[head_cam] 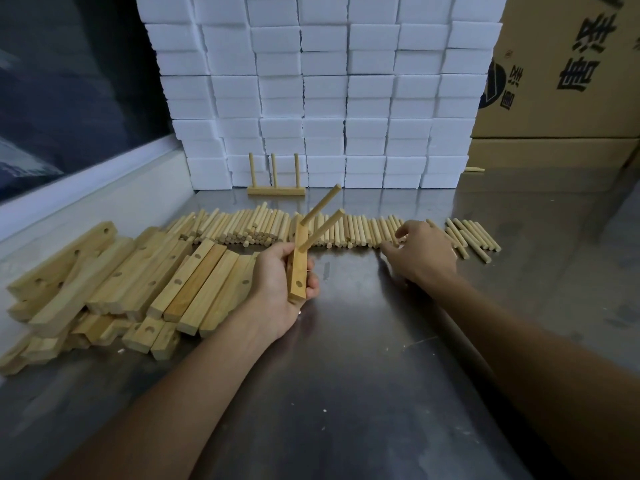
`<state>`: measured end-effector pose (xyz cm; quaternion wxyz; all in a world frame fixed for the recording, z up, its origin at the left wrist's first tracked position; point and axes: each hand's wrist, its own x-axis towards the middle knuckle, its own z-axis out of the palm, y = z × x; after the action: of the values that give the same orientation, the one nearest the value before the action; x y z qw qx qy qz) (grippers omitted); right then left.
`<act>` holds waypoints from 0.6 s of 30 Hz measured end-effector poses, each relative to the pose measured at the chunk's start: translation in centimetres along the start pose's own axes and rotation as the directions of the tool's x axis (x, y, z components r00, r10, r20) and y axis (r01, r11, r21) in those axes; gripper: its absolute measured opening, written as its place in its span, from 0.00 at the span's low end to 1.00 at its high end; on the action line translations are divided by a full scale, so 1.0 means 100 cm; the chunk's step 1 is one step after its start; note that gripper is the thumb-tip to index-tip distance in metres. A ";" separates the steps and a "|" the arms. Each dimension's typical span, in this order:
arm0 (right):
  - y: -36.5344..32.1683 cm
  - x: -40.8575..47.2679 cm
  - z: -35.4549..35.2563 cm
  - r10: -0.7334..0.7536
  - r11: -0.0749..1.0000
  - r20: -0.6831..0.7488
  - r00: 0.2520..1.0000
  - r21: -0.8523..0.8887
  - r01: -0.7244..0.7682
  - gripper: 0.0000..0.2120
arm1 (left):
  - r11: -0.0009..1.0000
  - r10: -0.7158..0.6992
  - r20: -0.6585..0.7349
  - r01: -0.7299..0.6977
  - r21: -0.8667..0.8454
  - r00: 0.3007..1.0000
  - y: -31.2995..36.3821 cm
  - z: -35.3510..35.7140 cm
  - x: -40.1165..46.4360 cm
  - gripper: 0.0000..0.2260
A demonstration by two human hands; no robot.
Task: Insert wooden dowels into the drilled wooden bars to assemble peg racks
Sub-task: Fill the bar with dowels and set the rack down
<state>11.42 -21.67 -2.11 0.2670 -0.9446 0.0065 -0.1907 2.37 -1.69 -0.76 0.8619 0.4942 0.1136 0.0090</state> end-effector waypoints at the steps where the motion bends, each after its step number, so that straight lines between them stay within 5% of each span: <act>1: -0.002 0.002 0.001 0.001 1.000 0.009 1.000 -0.023 -0.001 0.14 | 1.000 0.002 0.000 -0.002 0.001 1.000 0.000 0.000 0.000 0.10; 9: -0.005 0.005 0.004 0.081 0.996 -0.007 0.997 -0.039 -0.081 0.09 | 1.000 -0.001 0.000 0.001 0.005 1.000 0.001 0.001 0.000 0.09; 18: -0.014 -0.014 -0.025 0.118 0.882 -0.168 0.979 0.470 -0.026 0.06 | 0.999 -0.018 -0.033 0.017 -0.043 0.999 0.001 0.001 0.000 0.10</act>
<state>9.04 -21.58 0.07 0.4906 -0.8293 0.0215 -0.2667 2.41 -1.73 -0.64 0.8701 0.4746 0.1321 0.0121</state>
